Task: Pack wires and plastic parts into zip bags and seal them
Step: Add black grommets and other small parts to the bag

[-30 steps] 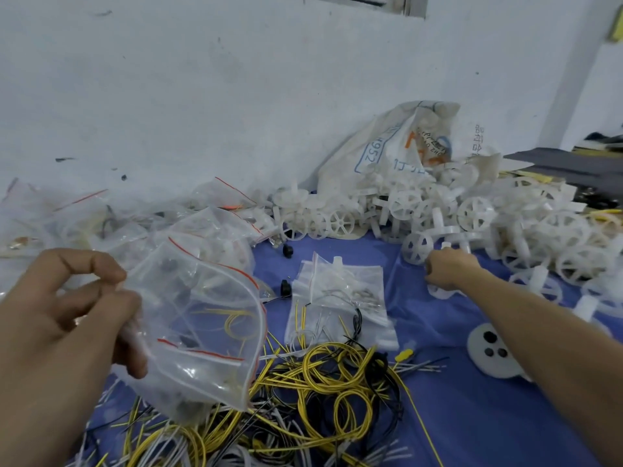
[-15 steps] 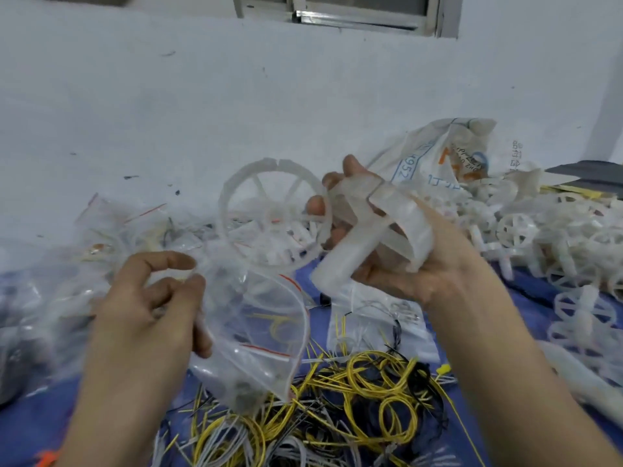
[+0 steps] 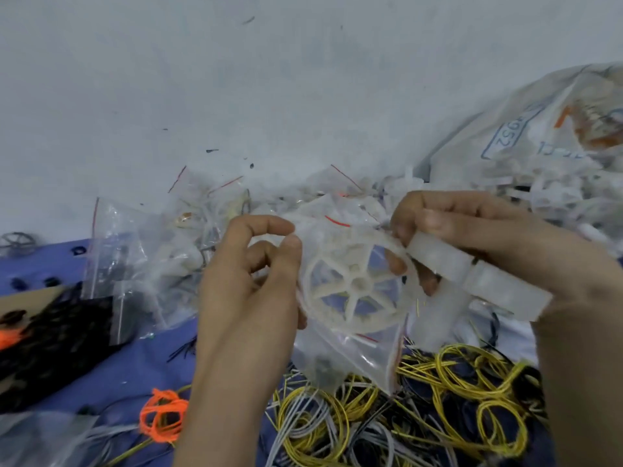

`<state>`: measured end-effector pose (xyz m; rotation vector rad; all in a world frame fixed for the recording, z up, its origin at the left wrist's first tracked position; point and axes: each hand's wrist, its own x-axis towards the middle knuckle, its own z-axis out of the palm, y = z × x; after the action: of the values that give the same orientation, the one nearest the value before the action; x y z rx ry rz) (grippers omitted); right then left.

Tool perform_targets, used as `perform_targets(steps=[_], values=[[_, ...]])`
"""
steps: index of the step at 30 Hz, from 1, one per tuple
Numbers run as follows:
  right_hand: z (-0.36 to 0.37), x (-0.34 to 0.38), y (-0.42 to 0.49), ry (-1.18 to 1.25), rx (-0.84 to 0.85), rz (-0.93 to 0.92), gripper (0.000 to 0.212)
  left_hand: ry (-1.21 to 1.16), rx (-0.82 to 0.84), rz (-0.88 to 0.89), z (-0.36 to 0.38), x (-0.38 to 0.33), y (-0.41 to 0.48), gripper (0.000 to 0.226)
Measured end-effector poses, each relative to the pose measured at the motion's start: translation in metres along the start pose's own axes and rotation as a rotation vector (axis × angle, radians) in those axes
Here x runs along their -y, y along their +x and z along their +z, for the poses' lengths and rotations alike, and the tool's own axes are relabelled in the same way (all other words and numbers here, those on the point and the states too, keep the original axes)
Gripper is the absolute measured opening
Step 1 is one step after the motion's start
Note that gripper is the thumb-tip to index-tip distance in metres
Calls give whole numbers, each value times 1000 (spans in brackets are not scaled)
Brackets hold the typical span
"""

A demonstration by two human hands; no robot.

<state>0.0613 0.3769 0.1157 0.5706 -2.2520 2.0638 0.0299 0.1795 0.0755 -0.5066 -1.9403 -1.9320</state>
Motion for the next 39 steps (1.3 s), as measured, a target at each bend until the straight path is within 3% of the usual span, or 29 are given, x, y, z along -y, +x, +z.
perform_targets(steps=[2,8,12,16,21,25,30,34,36,39], values=[[2,-4,-5,78,19,24,13,-7,19,11,2,-1,-2,11],[12,-5,-1,-41,-111,99,36,16,65,-9,7,-3,-5,7],[19,-5,2,-188,-245,104,22,55,75,4,10,-4,-6,7],[22,-5,0,-393,-337,115,23,67,81,5,9,-4,-6,9],[29,-6,3,-358,-409,74,26,68,63,11,10,-5,-6,9],[39,-14,12,-469,-474,4,25,75,38,26,11,-2,-5,11],[45,-13,15,-140,-666,-144,25,73,3,18,8,1,-3,14],[60,-22,22,-377,-853,-384,26,77,6,25,9,-3,-4,13],[63,-26,26,-536,-786,-410,22,86,-1,41,9,-2,-4,13],[68,-27,25,-502,-400,-283,21,76,-69,67,4,1,-2,16]])
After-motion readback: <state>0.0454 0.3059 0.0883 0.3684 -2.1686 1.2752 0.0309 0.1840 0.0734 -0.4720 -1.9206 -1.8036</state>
